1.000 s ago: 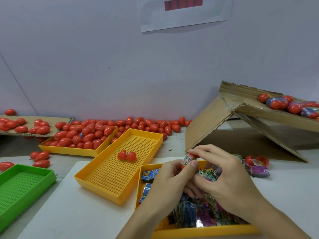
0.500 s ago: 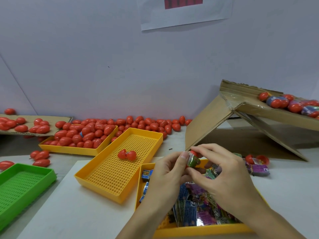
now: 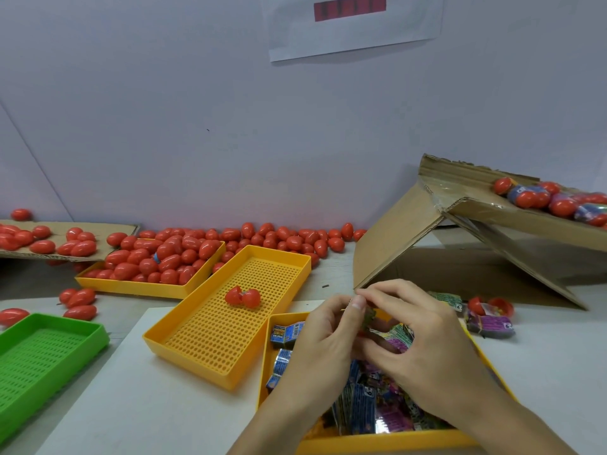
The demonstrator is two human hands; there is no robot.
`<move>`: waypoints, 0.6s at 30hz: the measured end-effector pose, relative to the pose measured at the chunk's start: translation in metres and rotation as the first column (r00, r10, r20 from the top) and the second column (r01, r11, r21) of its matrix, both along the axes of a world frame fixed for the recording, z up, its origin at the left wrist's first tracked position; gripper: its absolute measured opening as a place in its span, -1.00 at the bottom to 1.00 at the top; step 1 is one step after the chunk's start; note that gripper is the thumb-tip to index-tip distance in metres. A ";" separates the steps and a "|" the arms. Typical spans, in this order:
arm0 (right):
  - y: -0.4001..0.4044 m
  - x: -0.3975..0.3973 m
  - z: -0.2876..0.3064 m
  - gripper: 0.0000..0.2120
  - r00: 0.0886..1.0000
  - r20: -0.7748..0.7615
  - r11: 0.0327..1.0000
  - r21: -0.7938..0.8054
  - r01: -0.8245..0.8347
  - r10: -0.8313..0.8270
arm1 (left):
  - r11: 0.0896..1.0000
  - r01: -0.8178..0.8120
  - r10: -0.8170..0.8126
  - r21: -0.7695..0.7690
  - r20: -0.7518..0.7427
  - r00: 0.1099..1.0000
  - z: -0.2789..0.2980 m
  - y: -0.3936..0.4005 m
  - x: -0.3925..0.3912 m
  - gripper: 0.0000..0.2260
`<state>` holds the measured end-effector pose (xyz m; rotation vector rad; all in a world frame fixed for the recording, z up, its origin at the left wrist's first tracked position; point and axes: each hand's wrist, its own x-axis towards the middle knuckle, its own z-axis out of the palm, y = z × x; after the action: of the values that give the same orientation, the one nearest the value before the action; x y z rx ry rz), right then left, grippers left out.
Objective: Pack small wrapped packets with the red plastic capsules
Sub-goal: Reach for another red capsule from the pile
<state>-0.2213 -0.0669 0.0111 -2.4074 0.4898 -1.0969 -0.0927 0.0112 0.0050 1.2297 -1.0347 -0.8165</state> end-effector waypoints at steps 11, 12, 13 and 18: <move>-0.005 -0.005 0.005 -0.51 0.999 0.045 0.999 0.048 0.012 -0.014 | 1.000 -0.009 0.014 0.023 -0.213 0.977 -0.002 -0.003 0.006 -0.66; -0.005 -0.006 0.006 -0.51 0.999 0.052 0.998 0.057 0.012 -0.015 | 1.000 -0.002 0.006 0.021 -0.205 0.979 -0.002 -0.003 0.006 -0.64; -0.005 -0.006 0.006 -0.51 0.998 0.056 0.998 0.066 0.013 -0.016 | 1.000 0.000 0.004 0.020 -0.207 0.978 -0.002 -0.003 0.006 -0.63; -0.005 -0.005 0.006 -0.51 0.999 0.042 0.995 0.100 0.010 -0.014 | 0.999 -0.034 0.029 -0.018 -0.214 0.976 0.000 -0.004 0.005 -0.66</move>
<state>-0.2263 -0.0717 0.0172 -2.2928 0.5330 -1.0996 -0.0875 0.0076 0.0048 1.1107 -0.8454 -0.8901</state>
